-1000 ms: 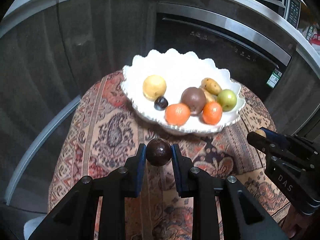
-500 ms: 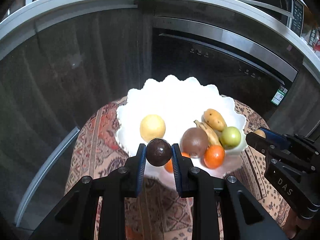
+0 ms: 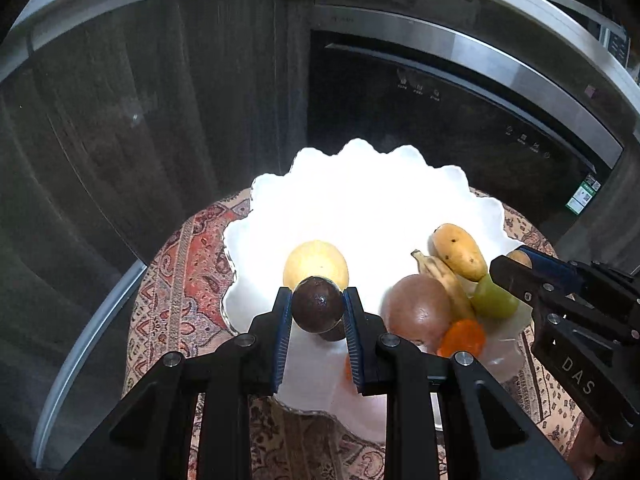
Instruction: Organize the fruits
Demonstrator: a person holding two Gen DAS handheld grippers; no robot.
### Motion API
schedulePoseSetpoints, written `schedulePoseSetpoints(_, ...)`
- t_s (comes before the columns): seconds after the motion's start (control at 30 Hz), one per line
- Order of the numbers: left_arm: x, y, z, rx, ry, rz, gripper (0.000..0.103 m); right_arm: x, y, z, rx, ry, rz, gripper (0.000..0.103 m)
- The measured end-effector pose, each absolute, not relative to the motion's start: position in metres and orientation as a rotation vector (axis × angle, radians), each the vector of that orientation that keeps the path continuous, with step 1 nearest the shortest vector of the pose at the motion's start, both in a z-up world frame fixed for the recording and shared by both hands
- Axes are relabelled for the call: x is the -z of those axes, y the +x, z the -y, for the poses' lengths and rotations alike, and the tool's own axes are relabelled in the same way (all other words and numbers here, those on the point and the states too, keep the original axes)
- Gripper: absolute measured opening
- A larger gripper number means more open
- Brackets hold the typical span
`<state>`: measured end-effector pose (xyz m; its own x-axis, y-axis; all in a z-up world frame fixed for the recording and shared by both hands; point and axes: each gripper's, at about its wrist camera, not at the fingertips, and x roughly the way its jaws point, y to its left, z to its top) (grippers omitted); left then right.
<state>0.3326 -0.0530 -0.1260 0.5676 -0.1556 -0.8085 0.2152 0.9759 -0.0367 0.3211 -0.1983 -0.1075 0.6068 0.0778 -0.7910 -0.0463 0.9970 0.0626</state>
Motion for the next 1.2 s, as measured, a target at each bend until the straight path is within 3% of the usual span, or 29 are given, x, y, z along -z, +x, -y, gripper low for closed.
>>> schedulePoseSetpoints(0.17,0.134,0.338,0.054,0.229,0.082,-0.965,0.030,0.114,0.330,0.196,-0.086,0.044,-0.938,0.023)
schedulePoseSetpoints(0.2,0.135,0.338,0.054,0.232,0.079,-0.967,0.034,0.115,0.331,0.196,-0.090,0.042,-0.941,0.023)
schedulePoseSetpoints(0.27,0.134,0.337,0.053,0.224,0.070,-0.959,0.055,0.115,0.330,0.196,-0.092,0.038,-0.942,0.027)
schedulePoseSetpoints(0.3,0.133,0.336,0.053,0.217,0.071,-0.951,0.057,0.115,0.329,0.196,-0.093,0.039,-0.940,0.029)
schedulePoseSetpoints(0.4,0.129,0.333,0.053,0.210,0.075,-0.947,0.064,0.111,0.326,0.198,-0.077,0.037,-0.923,0.046)
schedulePoseSetpoints(0.47,0.127,0.331,0.052,0.194,0.077,-0.942,0.072,0.107,0.323,0.199,-0.059,0.036,-0.910,0.065)
schedulePoseSetpoints(0.57,0.119,0.325,0.049,0.159,0.076,-0.930,0.082,0.098,0.317,0.202,-0.015,0.024,-0.879,0.081)
schedulePoseSetpoints(0.63,0.113,0.321,0.048,0.140,0.077,-0.918,0.089,0.090,0.311,0.202,0.000,0.014,-0.859,0.083)
schedulePoseSetpoints(0.93,0.086,0.292,0.044,0.115,0.097,-0.893,0.096,0.069,0.285,0.204,0.027,0.028,-0.851,0.086)
schedulePoseSetpoints(1.2,0.059,0.255,0.043,0.108,0.124,-0.863,0.096,0.053,0.251,0.207,0.032,0.044,-0.857,0.086)
